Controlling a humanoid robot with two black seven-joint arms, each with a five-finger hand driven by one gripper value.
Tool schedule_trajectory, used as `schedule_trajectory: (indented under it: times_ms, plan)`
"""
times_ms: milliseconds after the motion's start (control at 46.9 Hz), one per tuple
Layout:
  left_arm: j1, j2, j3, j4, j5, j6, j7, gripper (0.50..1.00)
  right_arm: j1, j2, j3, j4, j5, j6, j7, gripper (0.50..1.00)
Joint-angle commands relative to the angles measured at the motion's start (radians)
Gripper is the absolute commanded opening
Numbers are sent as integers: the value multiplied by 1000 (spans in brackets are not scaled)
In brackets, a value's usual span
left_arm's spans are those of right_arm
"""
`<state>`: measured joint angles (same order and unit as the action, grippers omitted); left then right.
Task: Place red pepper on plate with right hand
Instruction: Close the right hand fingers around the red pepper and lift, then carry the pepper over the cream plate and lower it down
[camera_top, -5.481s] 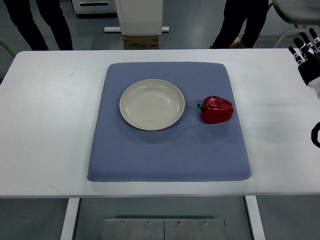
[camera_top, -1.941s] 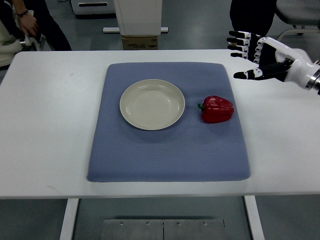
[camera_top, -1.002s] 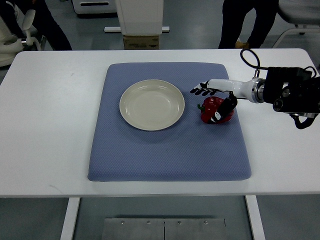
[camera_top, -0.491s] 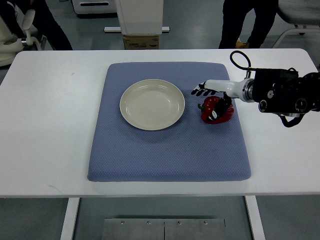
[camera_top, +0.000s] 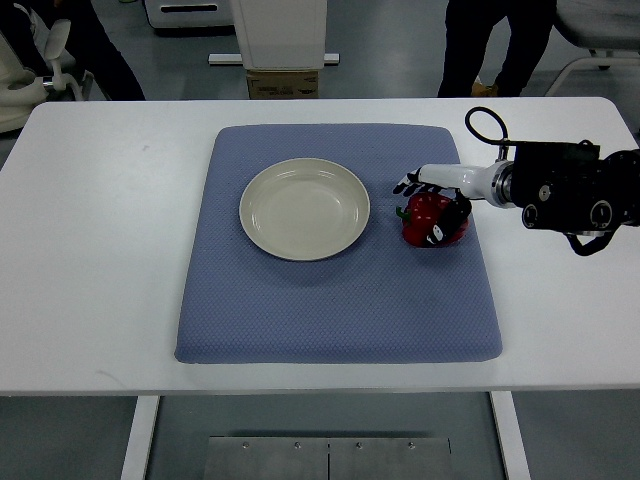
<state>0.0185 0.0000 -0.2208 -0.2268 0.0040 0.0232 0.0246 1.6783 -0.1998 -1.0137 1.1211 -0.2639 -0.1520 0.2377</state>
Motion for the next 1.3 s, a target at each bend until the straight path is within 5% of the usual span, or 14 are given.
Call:
schedule_trajectory:
  times_ms: [0,85,661,1002,1280]
  plan:
    - [0,0,0,0,1,0,0,1000,1,0,0,2,2,0,-1,728]
    - [0,0,0,0,-1,0,0,1000,3,0,-2,2,3,0,-2,500]
    - [0,0,0,1,-1,0,0,1000,87,5,18,17,60,2,17,500]
    - [0,0,0,0,1,0,0,1000,144,200,55,28,225,2,8,500]
    - [0,0,0,0,1,0,0,1000,143,200,99,6,307,0,-21,500]
